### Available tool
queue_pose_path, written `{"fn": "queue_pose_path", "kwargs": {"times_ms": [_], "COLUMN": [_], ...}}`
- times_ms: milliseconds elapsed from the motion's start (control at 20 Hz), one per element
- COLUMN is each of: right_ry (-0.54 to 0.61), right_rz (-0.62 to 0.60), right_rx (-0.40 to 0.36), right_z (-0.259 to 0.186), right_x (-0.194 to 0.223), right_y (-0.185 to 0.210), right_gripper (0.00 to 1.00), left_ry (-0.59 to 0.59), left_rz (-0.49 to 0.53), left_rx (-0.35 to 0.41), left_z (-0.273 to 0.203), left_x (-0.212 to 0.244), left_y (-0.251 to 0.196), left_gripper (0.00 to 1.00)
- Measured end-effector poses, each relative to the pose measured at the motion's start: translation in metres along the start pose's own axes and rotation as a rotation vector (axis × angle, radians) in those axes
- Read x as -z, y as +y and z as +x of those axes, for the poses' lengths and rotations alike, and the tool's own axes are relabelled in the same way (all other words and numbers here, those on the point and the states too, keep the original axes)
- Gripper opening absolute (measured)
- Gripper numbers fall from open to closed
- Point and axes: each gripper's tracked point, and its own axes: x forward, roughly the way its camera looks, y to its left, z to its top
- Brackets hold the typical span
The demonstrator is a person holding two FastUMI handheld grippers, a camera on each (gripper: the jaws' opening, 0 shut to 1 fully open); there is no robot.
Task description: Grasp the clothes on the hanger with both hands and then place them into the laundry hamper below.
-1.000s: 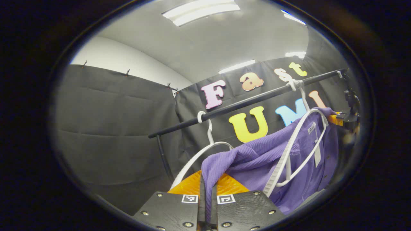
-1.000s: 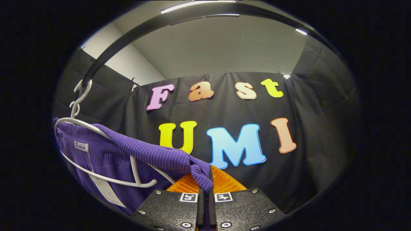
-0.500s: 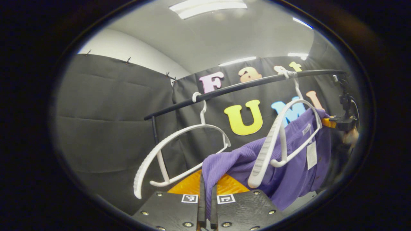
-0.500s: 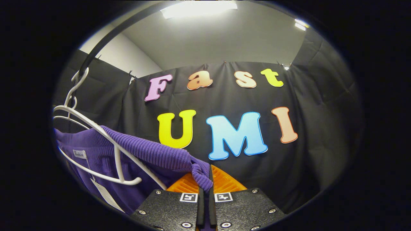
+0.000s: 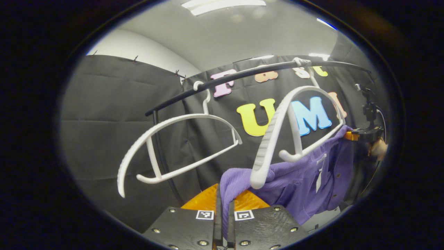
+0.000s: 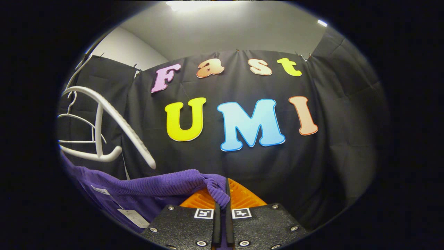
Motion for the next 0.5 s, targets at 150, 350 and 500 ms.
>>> {"fn": "queue_pose_path", "kwargs": {"times_ms": [150,350,500], "right_ry": [0.016,0.027,0.028], "right_rz": [-0.007,-0.001,-0.002], "right_rx": [-0.009,-0.018,-0.029], "right_z": [-0.027,-0.066,-0.1], "right_x": [0.009,0.013,0.007], "right_y": [0.004,0.01,0.02], "right_gripper": [0.05,0.05,0.05], "left_ry": [0.014,0.016,-0.003], "left_rz": [-0.023,-0.056,-0.054], "left_rx": [-0.002,0.008,0.043], "left_z": [-0.02,-0.054,-0.073], "left_x": [0.011,0.018,0.007], "left_y": [0.002,0.004,0.005], "left_gripper": [0.06,0.11,0.06]}}
